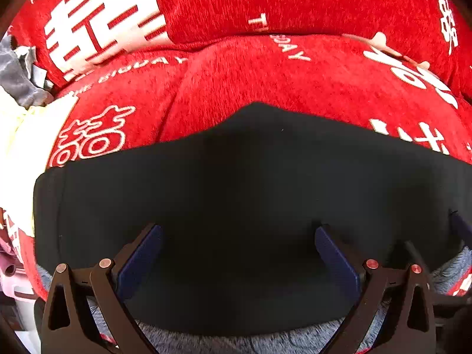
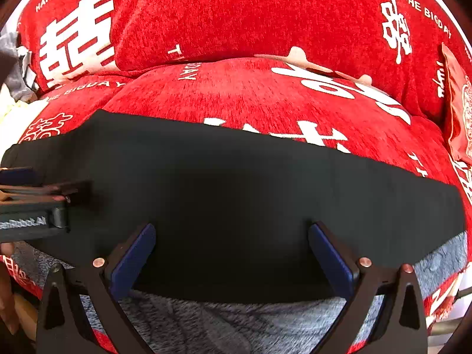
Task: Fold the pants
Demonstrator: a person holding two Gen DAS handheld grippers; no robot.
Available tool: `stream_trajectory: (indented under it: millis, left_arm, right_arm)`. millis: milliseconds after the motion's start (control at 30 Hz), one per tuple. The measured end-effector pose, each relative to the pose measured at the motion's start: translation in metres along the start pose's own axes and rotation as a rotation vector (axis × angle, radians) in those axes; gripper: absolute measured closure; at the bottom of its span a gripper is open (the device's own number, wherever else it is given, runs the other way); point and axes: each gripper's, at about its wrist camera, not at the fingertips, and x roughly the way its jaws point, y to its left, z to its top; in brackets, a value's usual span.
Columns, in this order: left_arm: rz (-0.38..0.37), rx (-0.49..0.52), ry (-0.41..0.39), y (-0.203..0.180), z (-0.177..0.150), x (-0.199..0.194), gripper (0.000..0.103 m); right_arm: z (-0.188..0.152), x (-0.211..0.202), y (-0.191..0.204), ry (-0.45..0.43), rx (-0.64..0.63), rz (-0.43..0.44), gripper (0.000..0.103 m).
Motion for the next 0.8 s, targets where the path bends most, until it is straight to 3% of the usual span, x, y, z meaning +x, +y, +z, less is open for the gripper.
stream_trajectory:
  millis: [100, 200, 300, 367, 467, 633, 800]
  left_arm:
    - [-0.018, -0.031, 0.011, 0.006, 0.006, 0.003, 0.0]
    - [0.019, -0.054, 0.02, 0.009, 0.017, 0.004, 0.0]
    - [0.03, -0.082, 0.041, 0.008, 0.021, 0.002, 0.0]
    - [-0.008, -0.073, 0.047, -0.001, 0.018, -0.003, 0.0]
    - [-0.085, 0.005, 0.066, -0.039, 0.004, -0.017, 0.0]
    - [-0.159, 0.236, 0.066, -0.135, -0.032, -0.037, 0.0]
    - [-0.108, 0.319, 0.068, -0.191, -0.044, -0.03, 0.0]
  right_arm:
    - [0.006, 0.004, -0.021, -0.01, 0.025, -0.059, 0.0]
    - [0.01, 0.012, -0.072, 0.003, 0.155, -0.073, 0.0]
    - [0.009, 0.008, -0.12, 0.008, 0.236, -0.169, 0.0]
    - [0.001, -0.003, -0.145, 0.017, 0.307, -0.219, 0.0]
    - [-0.025, -0.033, -0.177, -0.027, 0.393, -0.232, 0.0]
    - [-0.084, -0.063, -0.22, -0.04, 0.497, -0.218, 0.0]
    - [-0.114, -0.063, -0.245, -0.087, 0.562, -0.082, 0.0]
